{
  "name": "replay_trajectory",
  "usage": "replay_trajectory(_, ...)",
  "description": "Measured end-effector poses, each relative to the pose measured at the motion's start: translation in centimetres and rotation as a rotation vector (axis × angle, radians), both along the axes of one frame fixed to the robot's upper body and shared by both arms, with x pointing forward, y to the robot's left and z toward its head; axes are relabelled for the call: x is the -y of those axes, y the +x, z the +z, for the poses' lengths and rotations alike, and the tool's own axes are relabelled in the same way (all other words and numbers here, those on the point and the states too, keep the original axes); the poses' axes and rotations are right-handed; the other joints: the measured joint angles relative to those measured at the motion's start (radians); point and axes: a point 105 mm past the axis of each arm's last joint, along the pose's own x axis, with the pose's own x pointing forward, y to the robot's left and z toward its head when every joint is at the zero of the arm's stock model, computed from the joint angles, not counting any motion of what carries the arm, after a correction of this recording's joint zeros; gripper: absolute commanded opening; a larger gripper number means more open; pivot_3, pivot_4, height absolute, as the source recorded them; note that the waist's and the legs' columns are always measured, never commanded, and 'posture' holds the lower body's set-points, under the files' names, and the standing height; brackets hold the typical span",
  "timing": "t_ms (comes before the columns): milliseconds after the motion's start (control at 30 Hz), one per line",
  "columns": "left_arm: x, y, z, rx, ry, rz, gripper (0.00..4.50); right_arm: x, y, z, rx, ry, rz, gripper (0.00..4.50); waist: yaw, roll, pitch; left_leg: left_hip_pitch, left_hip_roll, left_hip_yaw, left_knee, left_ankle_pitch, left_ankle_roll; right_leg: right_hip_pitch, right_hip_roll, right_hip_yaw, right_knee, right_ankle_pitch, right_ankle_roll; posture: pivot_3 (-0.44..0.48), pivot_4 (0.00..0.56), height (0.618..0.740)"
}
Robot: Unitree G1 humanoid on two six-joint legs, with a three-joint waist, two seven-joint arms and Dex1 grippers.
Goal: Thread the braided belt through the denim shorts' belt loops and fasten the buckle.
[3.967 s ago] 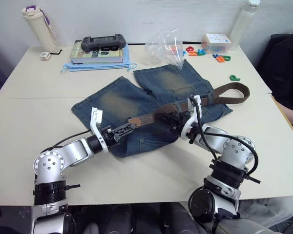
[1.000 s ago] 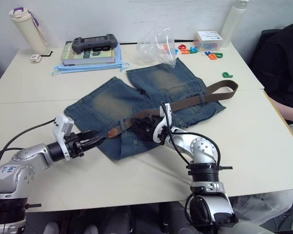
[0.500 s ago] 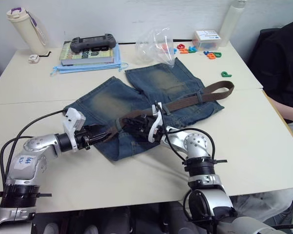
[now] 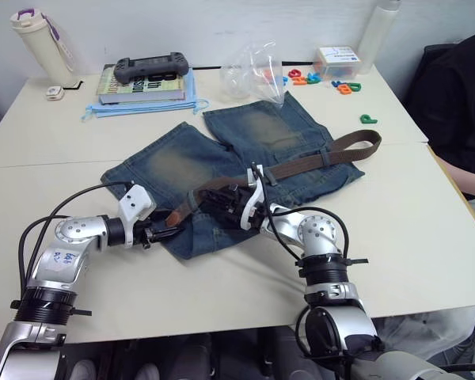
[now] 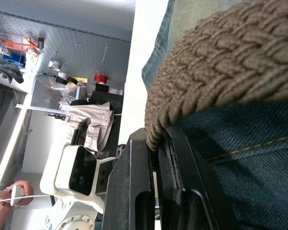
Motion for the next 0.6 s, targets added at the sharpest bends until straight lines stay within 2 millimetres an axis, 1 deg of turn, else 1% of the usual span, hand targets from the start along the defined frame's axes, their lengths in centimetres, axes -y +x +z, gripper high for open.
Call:
replay_trajectory(67,0.0,0.1,0.0,0.004,0.005,0.001,2.03,0.0,0.0,0.0,0.000,-0.001,-0.001,0.00,0.001,0.000,0.000,0.000,0.000,0.000,0.000,0.000,0.000,0.000,0.000,0.000,0.000,0.000,0.000,0.000,0.150,0.667)
replay_trajectory(133,0.0,0.2,0.1,0.009,0.003,-0.001,1.21,0.1,0.1,0.0,0.000,-0.001,-0.004,0.00,0.001,0.000,0.000,0.000,0.000,0.000,0.000,0.000,0.000,0.000,0.000,0.000,0.000,0.000,0.000,0.000,0.150,0.667)
replay_trajectory(200,-0.1,0.1,0.3,0.013,0.001,-0.006,0.80,0.2,0.1,0.0,-0.001,0.000,-0.008,0.00,0.003,0.000,0.000,0.000,-0.001,0.000,0.000,0.000,-0.001,0.000,0.000,0.000,0.000,0.000,0.000,0.000,0.150,0.667)
replay_trajectory(233,-0.1,0.1,0.3,0.014,0.000,-0.007,0.66,0.2,0.1,0.0,-0.002,0.000,-0.010,0.00,0.004,0.000,0.000,0.000,-0.001,0.000,0.000,0.000,-0.001,0.000,-0.001,0.000,0.000,0.000,0.000,0.000,0.150,0.667)
replay_trajectory(300,-0.1,0.1,0.3,0.011,-0.005,-0.005,0.57,0.2,0.1,-0.1,-0.002,-0.003,-0.011,0.00,0.005,0.000,0.000,0.000,-0.001,0.000,0.001,0.000,0.000,0.000,-0.001,0.000,0.000,0.000,0.000,0.000,0.150,0.667)
replay_trajectory(400,-0.1,0.0,0.4,-0.003,-0.029,0.002,0.57,0.2,0.2,0.0,0.003,-0.012,-0.015,0.00,0.005,0.000,0.000,0.000,-0.001,0.000,0.001,0.000,0.000,0.000,0.000,0.000,0.001,0.000,0.000,0.000,0.150,0.667)
replay_trajectory(600,-0.5,-0.9,0.5,-0.052,-0.134,0.034,0.57,0.4,0.1,0.1,0.024,-0.081,-0.038,0.00,0.004,0.000,0.000,-0.002,-0.001,0.000,0.001,0.001,-0.001,-0.001,0.000,0.000,0.001,0.000,0.000,0.000,0.150,0.667)
